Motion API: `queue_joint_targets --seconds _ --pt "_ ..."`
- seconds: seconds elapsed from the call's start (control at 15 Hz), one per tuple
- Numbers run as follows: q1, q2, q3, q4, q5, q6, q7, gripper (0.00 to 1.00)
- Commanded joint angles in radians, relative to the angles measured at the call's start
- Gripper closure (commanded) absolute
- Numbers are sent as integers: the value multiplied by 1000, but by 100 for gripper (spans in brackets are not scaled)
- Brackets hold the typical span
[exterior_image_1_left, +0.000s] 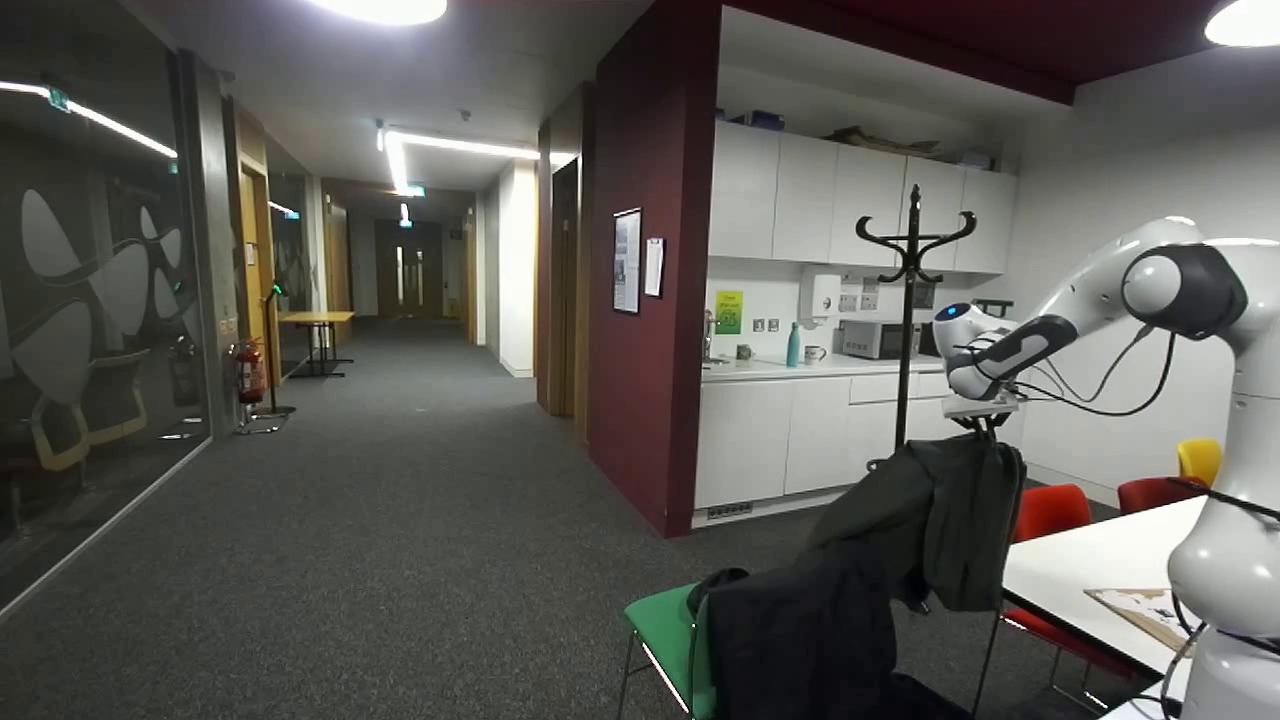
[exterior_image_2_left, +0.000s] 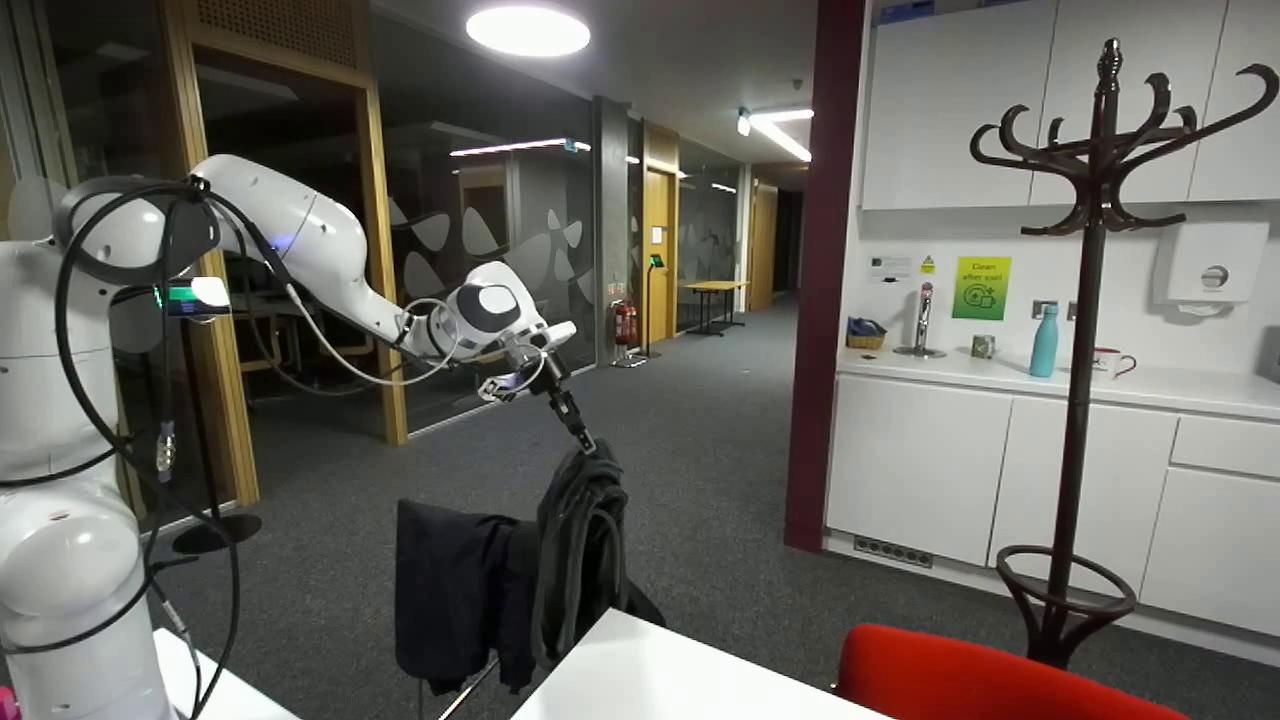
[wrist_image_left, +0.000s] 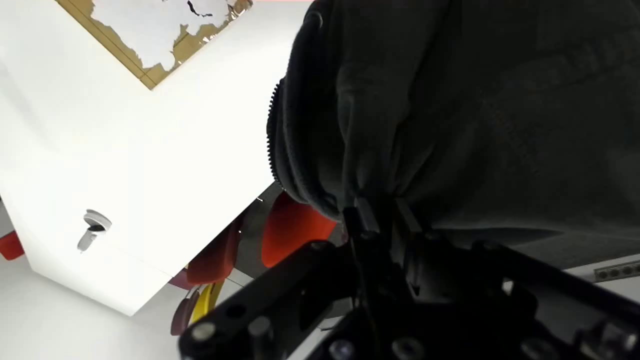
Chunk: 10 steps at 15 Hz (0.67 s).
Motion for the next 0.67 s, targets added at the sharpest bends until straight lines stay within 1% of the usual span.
queue_joint_targets --seconds 0.0,0.27,0.6 --pt "-24 24 -20 61 34 -21 33 97" --pt "-27 54 -36 76 60 -23 55 97" --pt "-14 115 -34 111 138 -22 60 97"
